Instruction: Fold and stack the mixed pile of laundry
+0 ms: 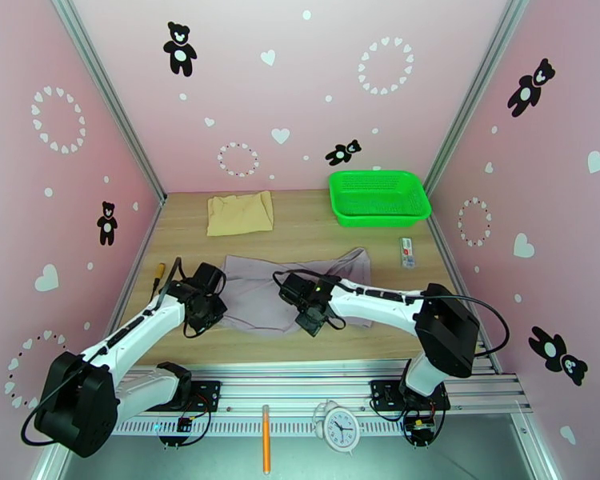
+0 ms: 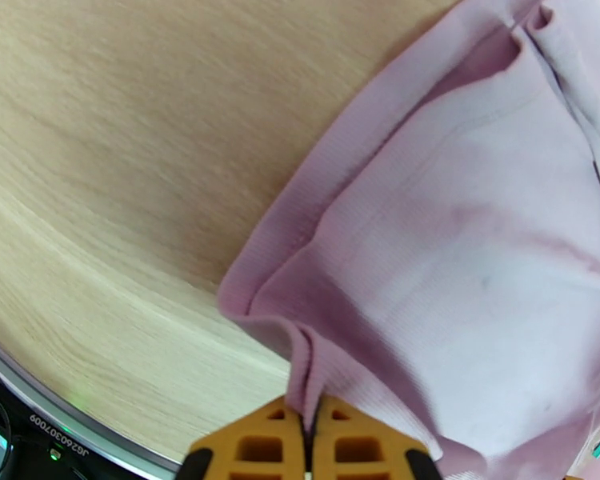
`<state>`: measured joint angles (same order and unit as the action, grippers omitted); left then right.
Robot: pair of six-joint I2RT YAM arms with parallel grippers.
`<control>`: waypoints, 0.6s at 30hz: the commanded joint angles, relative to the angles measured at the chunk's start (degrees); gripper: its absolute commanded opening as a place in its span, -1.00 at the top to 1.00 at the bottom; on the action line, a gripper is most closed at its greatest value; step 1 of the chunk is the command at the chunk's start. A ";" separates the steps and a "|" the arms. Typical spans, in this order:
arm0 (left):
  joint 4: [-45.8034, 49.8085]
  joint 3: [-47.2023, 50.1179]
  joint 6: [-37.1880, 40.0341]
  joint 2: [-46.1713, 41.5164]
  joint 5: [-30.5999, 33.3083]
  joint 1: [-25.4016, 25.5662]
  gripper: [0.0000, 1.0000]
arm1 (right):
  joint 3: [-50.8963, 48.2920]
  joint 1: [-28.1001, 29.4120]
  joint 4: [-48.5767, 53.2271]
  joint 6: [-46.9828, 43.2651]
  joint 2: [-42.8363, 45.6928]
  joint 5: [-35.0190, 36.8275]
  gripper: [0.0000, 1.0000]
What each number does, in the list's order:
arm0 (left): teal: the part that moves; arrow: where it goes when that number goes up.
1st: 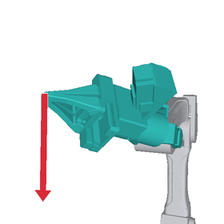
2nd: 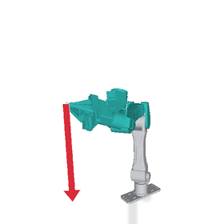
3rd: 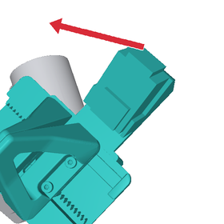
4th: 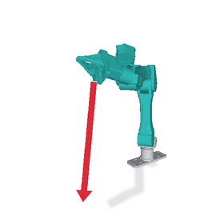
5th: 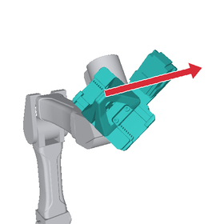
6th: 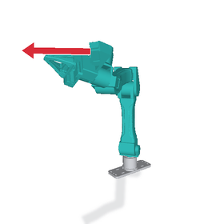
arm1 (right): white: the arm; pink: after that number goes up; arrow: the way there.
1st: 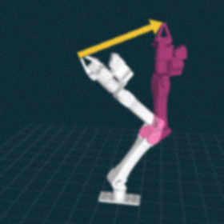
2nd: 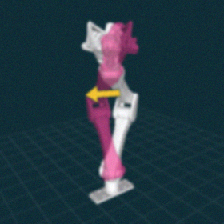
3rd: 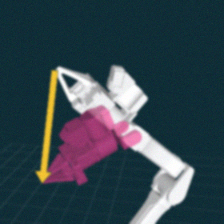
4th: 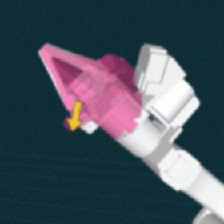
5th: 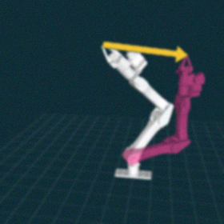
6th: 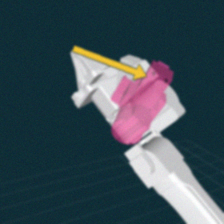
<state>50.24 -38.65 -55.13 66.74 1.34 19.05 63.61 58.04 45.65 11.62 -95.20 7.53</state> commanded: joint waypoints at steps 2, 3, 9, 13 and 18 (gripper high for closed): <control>0.92 -2.94 2.69 1.99 0.66 -1.55 0.97 | 1.84 -2.31 5.45 -4.96 -0.43 -2.38 1.00; 0.75 -3.32 3.04 2.50 0.65 -1.79 0.98 | 1.96 -2.79 5.82 -5.69 -0.67 -3.19 1.00; 0.06 -6.67 5.19 7.93 1.02 -2.61 0.99 | 3.67 -6.55 7.96 -8.60 -3.06 -7.72 1.00; -1.17 -7.64 6.14 11.73 0.89 -2.70 1.00 | 5.18 -8.02 7.49 -9.40 -4.63 -10.49 1.00; -1.55 -9.58 6.50 14.43 2.10 -2.71 1.00 | 7.24 -9.11 7.53 -10.34 -7.24 -11.97 1.00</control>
<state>49.21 -45.84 -49.89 80.34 1.78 16.88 68.71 49.41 51.42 2.55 -100.51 -2.52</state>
